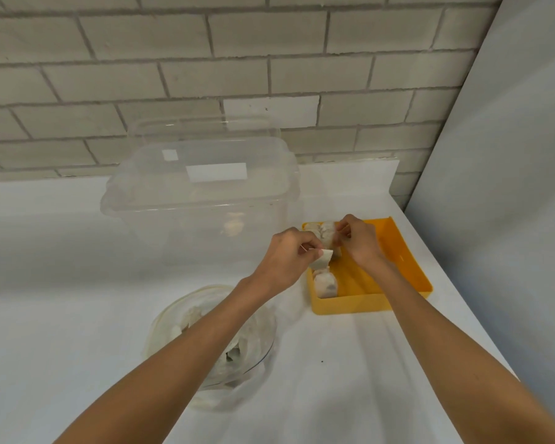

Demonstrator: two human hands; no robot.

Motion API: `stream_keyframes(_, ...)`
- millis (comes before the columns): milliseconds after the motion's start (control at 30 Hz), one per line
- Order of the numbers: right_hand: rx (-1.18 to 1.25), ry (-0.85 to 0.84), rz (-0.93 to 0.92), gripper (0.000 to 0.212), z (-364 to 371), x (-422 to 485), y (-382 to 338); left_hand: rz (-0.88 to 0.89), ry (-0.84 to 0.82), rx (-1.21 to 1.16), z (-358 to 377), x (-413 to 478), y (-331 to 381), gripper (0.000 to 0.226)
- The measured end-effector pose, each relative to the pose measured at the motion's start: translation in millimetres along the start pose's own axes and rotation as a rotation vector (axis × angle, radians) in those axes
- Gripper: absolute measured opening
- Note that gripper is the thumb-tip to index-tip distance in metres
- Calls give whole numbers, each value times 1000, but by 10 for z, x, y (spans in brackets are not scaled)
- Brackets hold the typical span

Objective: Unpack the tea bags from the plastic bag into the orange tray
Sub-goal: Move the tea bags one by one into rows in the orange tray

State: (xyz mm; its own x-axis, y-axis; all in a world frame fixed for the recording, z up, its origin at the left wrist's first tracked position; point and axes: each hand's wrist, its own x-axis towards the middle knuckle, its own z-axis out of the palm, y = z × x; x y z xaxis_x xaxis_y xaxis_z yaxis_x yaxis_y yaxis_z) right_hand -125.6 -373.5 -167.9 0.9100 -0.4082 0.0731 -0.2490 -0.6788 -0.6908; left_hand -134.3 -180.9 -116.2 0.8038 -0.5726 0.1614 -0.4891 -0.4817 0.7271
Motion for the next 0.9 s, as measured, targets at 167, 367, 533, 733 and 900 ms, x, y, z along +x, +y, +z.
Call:
stream_keyframes(167,-63,-15,3,21,-76,-19,55,-3,21,-45,88,240,103,10)
stream_keyframes(367,-136,-167,80,23,-72,-33,192,-78,-17,47,251,662,101,12)
stream_keyframes(533,-10,-206,152,21,-43,-33,209,-152,-77,165,377,854,29,9)
stream_keyframes(733,99,-183,249,6,-17,-23,204,-194,-97,228,385,956,-28,10)
stream_keyframes(900,189,-185,269,11,-34,-33,215,-187,-167,284,387,976,-15,8)
